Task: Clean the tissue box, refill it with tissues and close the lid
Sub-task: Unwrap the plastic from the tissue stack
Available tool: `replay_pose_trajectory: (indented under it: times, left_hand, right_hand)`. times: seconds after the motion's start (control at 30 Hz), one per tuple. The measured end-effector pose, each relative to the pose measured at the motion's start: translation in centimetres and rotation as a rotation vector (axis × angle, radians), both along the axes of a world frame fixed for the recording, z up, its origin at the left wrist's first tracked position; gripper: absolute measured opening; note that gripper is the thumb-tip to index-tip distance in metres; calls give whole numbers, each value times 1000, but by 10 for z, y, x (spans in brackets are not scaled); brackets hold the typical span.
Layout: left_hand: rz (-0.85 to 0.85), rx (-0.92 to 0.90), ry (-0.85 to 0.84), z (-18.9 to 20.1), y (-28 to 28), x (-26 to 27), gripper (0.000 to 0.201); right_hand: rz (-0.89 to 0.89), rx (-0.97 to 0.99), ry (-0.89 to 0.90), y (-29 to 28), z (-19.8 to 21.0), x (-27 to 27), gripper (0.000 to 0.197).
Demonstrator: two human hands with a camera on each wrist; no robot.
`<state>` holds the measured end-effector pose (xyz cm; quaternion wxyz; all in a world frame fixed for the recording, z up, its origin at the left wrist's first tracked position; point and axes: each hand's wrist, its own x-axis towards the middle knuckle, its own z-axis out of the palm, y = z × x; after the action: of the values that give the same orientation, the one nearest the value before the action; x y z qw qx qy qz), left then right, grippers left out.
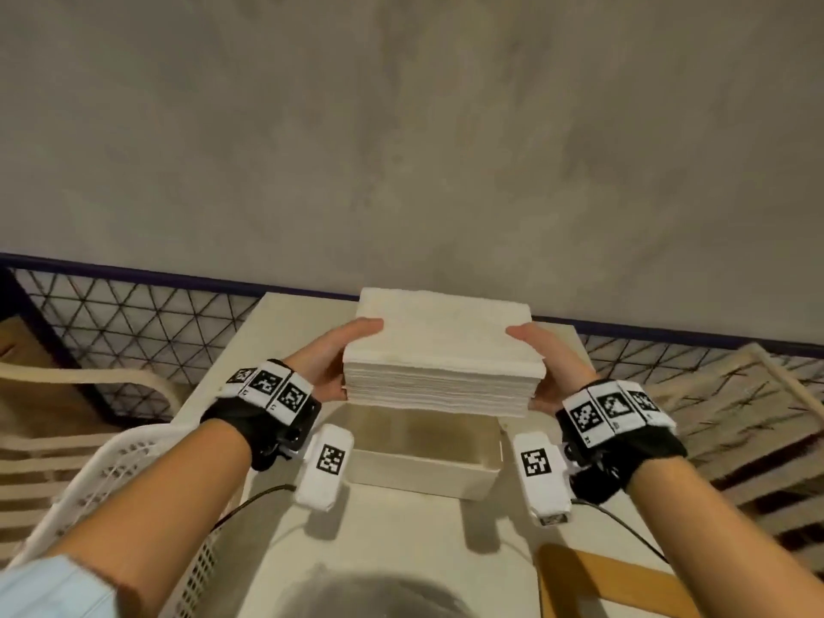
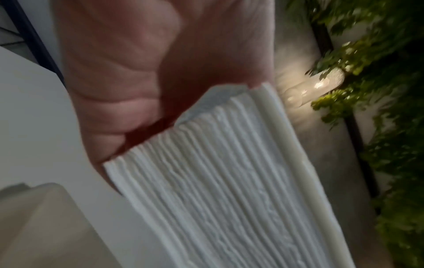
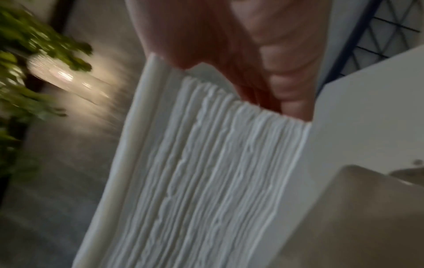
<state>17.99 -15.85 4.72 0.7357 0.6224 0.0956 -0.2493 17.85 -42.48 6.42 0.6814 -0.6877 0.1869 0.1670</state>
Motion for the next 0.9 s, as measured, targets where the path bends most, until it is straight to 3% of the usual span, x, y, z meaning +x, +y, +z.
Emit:
replay_pose_trajectory:
  times: [0.03,0.1,0.2,0.3,0.47,0.63,0.9]
  left_hand:
    - [4,84,14,-5,0,4,24]
    - [7,197,58,-20,-1,14,44]
    - [44,291,160,-55,-1,32,82]
    - [59,387,187,-74,-7,35,90]
    - [-64,572,175,-76,-21,31,117]
    - [-87,867,173,-77,-38,38,88]
    - [-93,929,168,-90,-57,36,88]
  right_hand:
    - [-33,2,36,5,-13,3,45]
    - [-52,50,99,17,-34,8,34]
    - [10,4,127,29,-61,17,51]
    - [-28,-99,153,33,-80,15,69]
    - [-93,-184,92,29,-98,8,62]
    - [17,-343,85,32,-104,8,72]
    - [126,-526,115,45,-119,15,100]
